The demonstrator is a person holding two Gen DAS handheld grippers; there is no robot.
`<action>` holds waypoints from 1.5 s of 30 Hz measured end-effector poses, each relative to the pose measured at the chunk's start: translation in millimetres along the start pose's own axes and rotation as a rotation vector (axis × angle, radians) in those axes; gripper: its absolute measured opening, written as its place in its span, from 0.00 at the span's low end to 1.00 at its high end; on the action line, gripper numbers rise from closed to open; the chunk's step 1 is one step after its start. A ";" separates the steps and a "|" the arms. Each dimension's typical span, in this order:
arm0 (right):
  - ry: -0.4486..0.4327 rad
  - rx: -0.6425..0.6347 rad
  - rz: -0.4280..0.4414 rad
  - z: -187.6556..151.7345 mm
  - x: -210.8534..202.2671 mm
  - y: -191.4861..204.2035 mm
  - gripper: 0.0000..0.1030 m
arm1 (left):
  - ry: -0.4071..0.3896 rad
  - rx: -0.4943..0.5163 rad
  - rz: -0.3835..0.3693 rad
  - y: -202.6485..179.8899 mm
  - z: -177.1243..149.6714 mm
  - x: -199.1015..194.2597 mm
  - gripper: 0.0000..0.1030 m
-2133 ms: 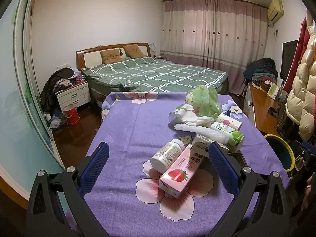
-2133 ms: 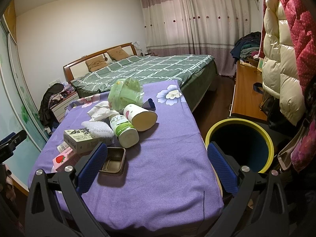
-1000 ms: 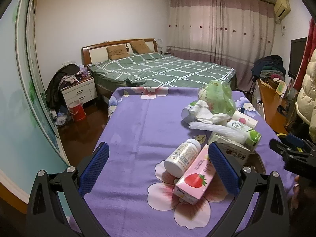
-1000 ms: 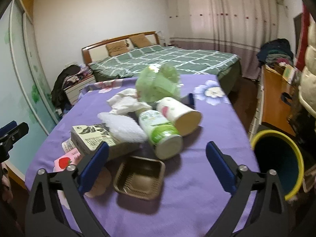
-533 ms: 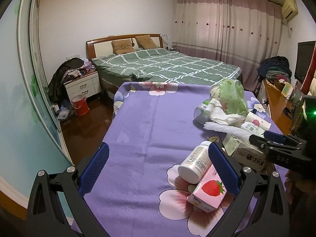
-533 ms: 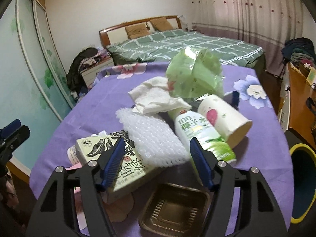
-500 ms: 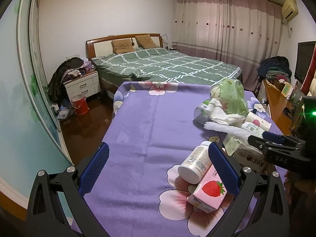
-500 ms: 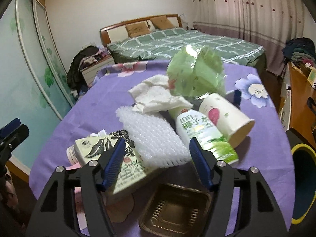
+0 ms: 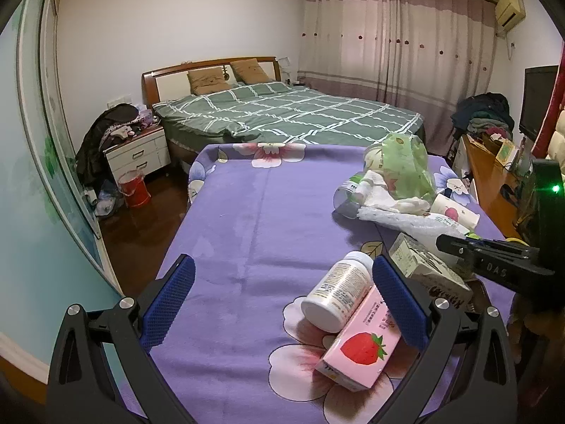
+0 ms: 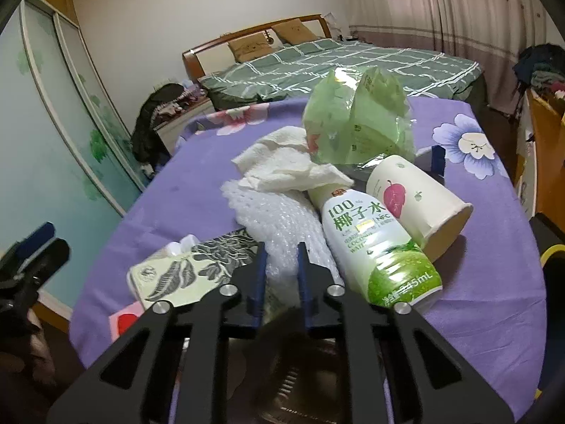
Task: Collect trash
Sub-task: 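Grasp the white bubble-wrap foam with the right gripper, then carry the foam to the yellow bin and open the right gripper while the left gripper grasps the green-and-white box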
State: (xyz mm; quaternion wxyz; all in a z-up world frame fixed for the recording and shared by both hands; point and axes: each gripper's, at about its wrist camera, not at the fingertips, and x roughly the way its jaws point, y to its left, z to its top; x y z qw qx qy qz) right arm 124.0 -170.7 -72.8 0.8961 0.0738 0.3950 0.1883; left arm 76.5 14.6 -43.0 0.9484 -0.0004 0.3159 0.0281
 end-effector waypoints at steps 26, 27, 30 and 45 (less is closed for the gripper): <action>-0.233 0.196 -0.221 -23.7 -121.4 -100.9 0.13 | -0.001 0.089 -0.102 -47.6 -7.3 -13.4 0.96; -0.238 0.219 -0.246 -25.7 -122.8 -111.7 0.13 | 0.001 0.097 -0.109 -51.3 -7.6 -13.3 0.96; -0.254 0.292 -0.357 -33.4 -128.4 -148.9 0.13 | 0.008 0.115 -0.123 -59.5 -9.5 -12.7 0.96; -0.195 0.527 -0.681 -65.6 -125.4 -273.1 0.37 | 0.055 0.196 -0.201 -102.4 -9.0 9.0 0.96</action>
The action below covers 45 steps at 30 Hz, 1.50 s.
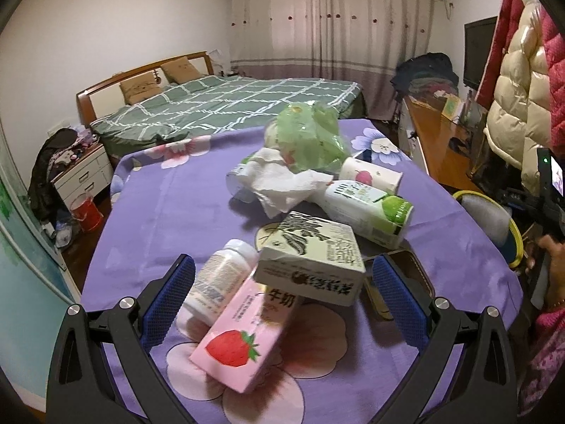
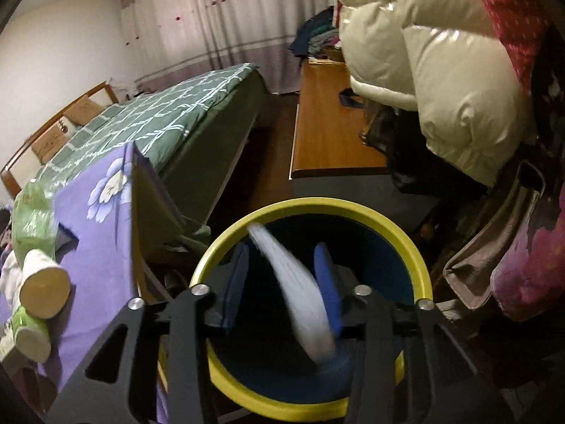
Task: Collect trash
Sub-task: 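Carry the foam to the yellow bin and open the right gripper while the left gripper grasps the green-and-white box, then carry the green-and-white box to the bin and release it with the left gripper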
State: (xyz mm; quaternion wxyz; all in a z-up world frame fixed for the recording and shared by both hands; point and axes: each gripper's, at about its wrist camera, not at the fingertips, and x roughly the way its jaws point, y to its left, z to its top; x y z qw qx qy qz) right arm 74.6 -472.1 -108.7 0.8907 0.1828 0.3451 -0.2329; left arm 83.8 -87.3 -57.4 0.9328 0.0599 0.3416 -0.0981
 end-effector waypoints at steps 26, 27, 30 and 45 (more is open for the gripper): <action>-0.182 -0.151 0.109 -3.9 -11.7 121.0 0.50 | 0.087 0.122 -0.038 -13.2 10.3 60.6 0.96; -0.183 -0.152 0.110 -3.7 -11.7 121.1 0.50 | 0.088 0.127 -0.050 -13.9 10.6 61.8 0.94; -0.180 -0.150 0.114 -3.2 -11.1 121.0 0.50 | 0.098 0.133 -0.076 -15.6 11.0 65.1 0.75; -0.191 -0.154 0.141 -5.1 -21.8 112.7 0.50 | -0.032 0.142 -0.079 -20.5 40.1 11.3 0.70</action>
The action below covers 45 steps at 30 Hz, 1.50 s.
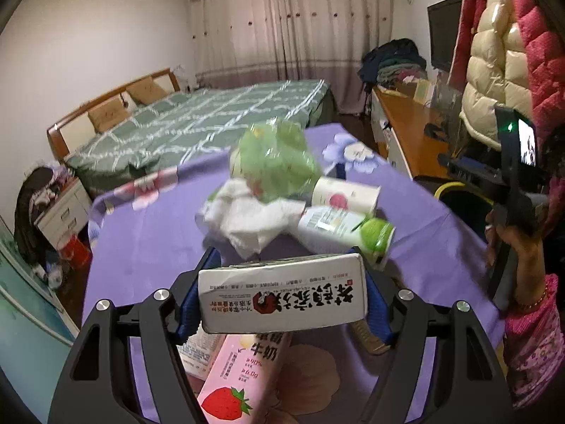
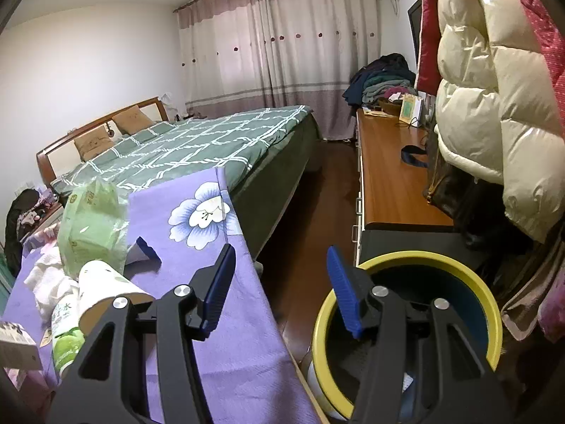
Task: Collect trash
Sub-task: 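Carry the green-and-white box to the bin and release it with the left gripper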
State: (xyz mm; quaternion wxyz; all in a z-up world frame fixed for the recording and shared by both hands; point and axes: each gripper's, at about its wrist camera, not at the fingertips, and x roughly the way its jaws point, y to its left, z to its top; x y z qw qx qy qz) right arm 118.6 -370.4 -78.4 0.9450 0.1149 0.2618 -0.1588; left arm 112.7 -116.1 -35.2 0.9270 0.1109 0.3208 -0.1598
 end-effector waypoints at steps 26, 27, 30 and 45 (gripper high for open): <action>-0.026 0.136 -0.199 -25.9 -78.7 -166.8 0.51 | -0.012 0.234 -0.379 -238.5 101.5 78.6 0.70; -0.025 0.146 -0.205 -27.0 -79.4 -171.5 0.51 | -0.001 0.242 -0.385 -251.3 102.6 88.3 0.70; -0.027 0.168 -0.223 -29.4 -81.8 -184.2 0.51 | 0.027 0.255 -0.394 -277.3 101.7 115.3 0.70; -0.009 0.154 -0.189 -30.5 -80.2 -172.0 0.55 | -0.032 0.173 -0.339 -239.2 110.2 90.8 0.95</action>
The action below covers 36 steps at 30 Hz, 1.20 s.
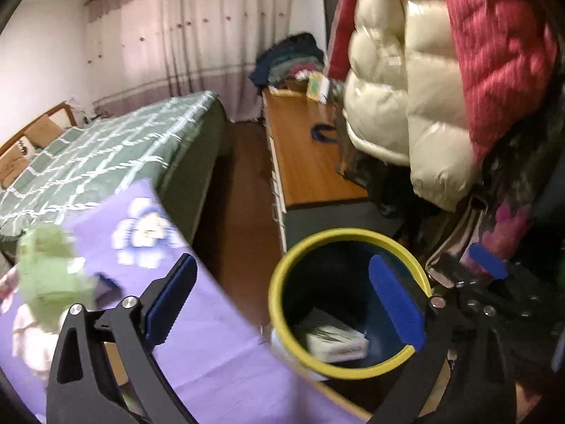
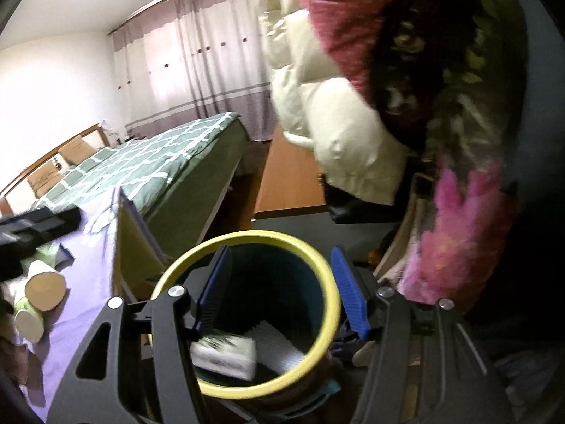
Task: Collect trash
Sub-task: 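Carry the green-and-white box to the bin and release it with the left gripper, then move the right gripper back to the table and grasp the tissues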
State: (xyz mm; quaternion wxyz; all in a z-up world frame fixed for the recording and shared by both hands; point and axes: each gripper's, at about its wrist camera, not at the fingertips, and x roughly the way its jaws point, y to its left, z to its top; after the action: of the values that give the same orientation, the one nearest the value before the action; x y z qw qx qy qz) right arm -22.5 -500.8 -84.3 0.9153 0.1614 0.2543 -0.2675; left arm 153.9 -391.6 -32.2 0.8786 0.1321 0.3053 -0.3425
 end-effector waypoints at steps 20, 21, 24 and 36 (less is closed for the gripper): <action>0.075 -0.319 0.334 -43.7 -28.4 198.5 0.58 | -0.144 -0.330 0.494 244.8 -116.2 -186.4 0.95; 0.079 -0.333 0.349 -46.4 -29.9 207.7 0.58 | -0.145 -0.348 0.509 254.4 -122.5 -189.2 0.95; 0.095 -0.357 0.386 -50.7 -31.0 228.7 0.58 | -0.155 -0.407 0.556 289.5 -144.5 -197.0 0.95; 0.131 -0.436 0.514 -45.7 -24.7 326.4 0.58 | -0.153 -0.528 0.698 382.1 -202.1 -184.4 0.95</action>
State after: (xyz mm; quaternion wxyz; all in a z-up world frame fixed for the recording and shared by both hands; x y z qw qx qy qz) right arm 128.8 -208.4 -56.1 0.9475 0.0377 0.3146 0.0433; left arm 217.8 72.8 -65.1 0.9654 -0.0274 0.2534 0.0555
